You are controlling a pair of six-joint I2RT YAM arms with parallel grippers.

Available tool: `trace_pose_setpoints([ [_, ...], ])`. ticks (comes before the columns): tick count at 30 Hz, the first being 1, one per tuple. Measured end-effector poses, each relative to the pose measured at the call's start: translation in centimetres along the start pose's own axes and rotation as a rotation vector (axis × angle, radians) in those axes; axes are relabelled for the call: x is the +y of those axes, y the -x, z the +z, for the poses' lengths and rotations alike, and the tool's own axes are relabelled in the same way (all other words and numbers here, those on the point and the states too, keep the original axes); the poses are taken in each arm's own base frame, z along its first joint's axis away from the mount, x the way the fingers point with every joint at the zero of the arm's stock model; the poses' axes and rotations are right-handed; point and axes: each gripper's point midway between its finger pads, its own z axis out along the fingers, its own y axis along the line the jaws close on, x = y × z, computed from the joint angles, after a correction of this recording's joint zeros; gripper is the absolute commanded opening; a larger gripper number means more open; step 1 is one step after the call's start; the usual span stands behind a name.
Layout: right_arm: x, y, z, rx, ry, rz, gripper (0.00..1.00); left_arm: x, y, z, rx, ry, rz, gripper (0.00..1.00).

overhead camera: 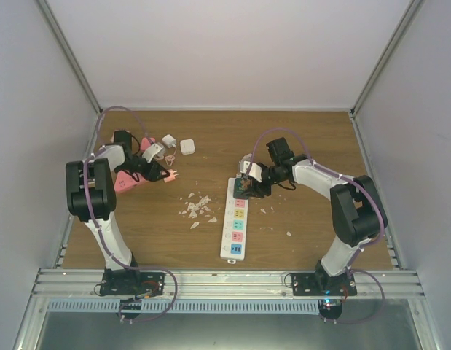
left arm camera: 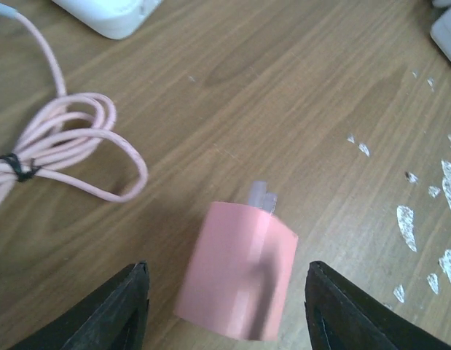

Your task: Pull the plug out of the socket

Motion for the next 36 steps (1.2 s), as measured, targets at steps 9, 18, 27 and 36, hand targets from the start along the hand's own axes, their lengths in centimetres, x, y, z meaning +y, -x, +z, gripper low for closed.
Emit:
trace_pose_setpoints([
  [9, 0.0, 0.0, 0.0, 0.001, -0.001, 0.0, 0.06, 1.4, 0.8, -0.2, 0.004, 0.066, 0.019, 0.54],
  [18, 0.0, 0.0, 0.0, 0.001, -0.001, -0.001, 0.06, -3.5, 3.1, -1.4, -0.025, 0.071, 0.238, 0.57],
  [27, 0.0, 0.0, 0.0, 0.001, -0.001, 0.001, 0.1, -16.4, 3.9, 0.2, -0.063, -0.088, 0.596, 0.59],
  [36, 0.0, 0.0, -0.1, 0.0, -0.002, 0.001, 0.15, -25.9, 0.9, 2.3, -0.042, -0.253, 0.787, 0.6],
])
